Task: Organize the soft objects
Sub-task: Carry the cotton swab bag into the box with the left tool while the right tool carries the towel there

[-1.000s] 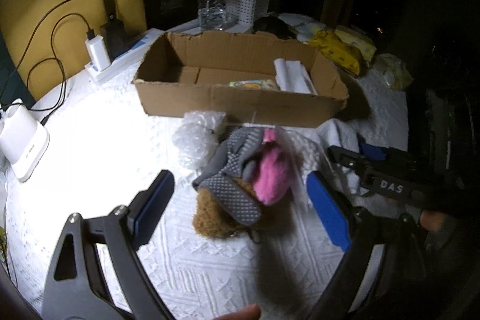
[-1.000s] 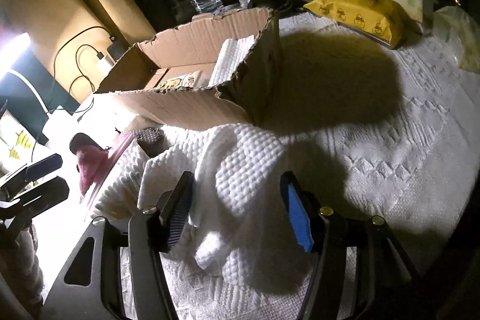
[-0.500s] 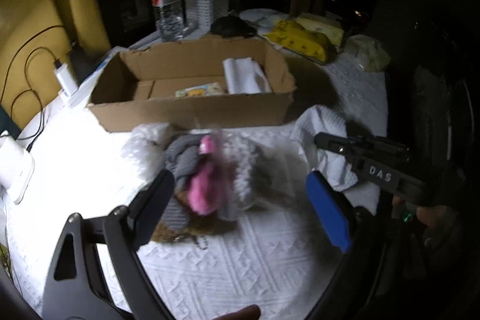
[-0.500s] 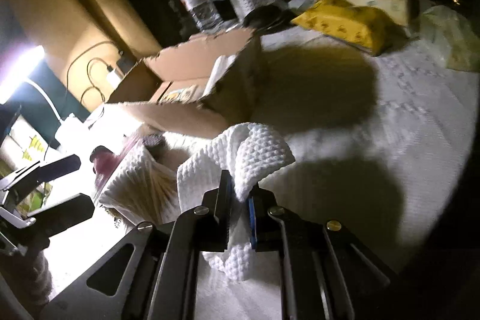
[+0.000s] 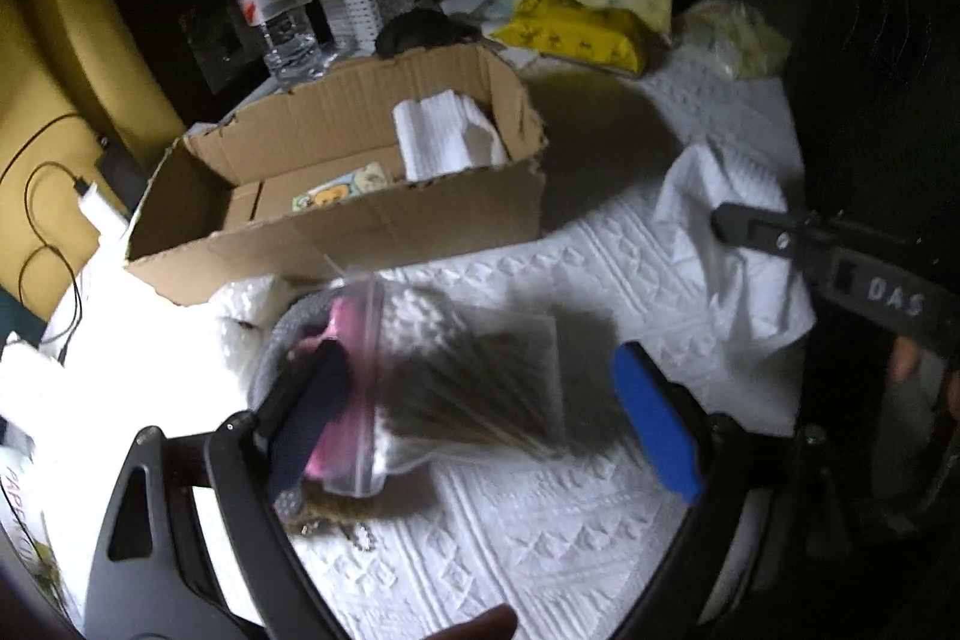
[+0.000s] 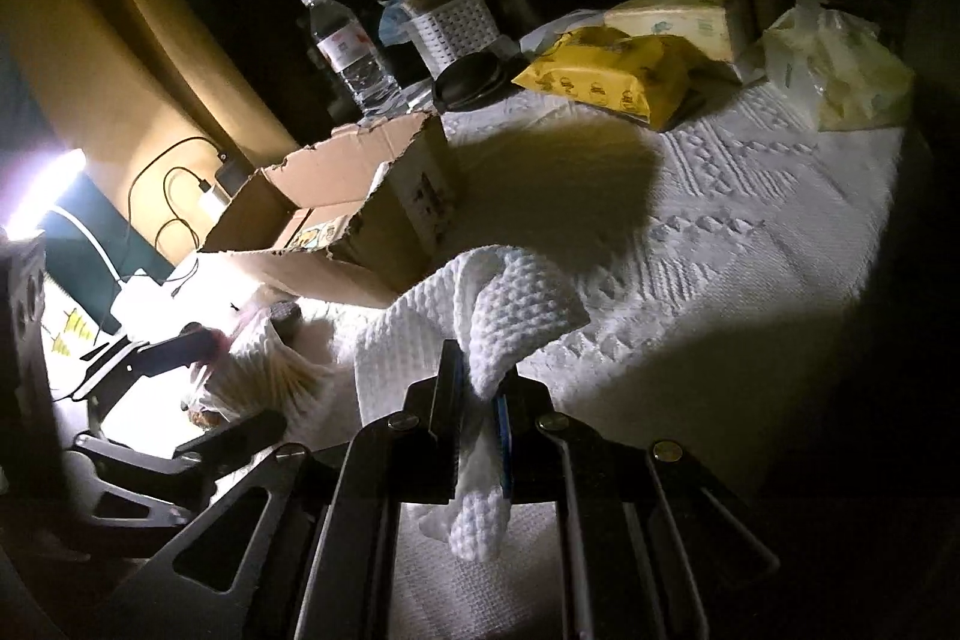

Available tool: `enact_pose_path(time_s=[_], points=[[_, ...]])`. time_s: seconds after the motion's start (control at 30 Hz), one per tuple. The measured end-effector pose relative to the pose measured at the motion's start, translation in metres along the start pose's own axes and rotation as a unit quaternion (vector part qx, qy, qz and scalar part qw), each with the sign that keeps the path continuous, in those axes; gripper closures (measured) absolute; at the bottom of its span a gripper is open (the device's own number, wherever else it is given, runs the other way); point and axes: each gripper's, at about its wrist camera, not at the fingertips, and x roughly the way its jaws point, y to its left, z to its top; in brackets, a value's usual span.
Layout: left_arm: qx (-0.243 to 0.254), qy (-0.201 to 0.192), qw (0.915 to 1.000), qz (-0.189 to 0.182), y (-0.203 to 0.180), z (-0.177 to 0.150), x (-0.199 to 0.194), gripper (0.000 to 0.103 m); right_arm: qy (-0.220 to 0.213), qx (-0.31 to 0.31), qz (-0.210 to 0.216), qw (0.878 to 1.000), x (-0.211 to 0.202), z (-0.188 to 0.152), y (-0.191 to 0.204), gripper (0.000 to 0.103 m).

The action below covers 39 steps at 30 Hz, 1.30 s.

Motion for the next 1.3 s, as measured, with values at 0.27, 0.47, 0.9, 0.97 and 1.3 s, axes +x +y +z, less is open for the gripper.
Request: enact_pose_path(time_s=[0.27,0.47,0.9,0.97,1.3], points=[[0.038,0.043,0.9983,-0.012,-0.02,-0.007,0.033,0.012,-0.005,0.008,0.003,1.0,-0.003,-0.001,-0.006,0.093],[0.033,0.031,0.9984,-0.033,-0.019,-0.005,0.028,0.031,-0.014,0.012,0.001,1.0,-0.011,0.001,-0.01,0.093],[0.015,0.0,0.9974,-0.071,-0.005,-0.002,-0.005,0.031,-0.029,-0.008,0.0,1.0,-0.027,0.007,0.013,0.093],[0.009,-0.009,0.997,-0.077,0.0,0.0,-0.013,0.031,-0.03,-0.012,0.0,0.999,-0.028,0.008,0.019,0.093],[-0.016,-0.052,0.9948,-0.085,0.04,0.007,-0.048,0.031,-0.039,-0.039,-0.004,0.998,-0.03,0.022,0.056,0.093]])
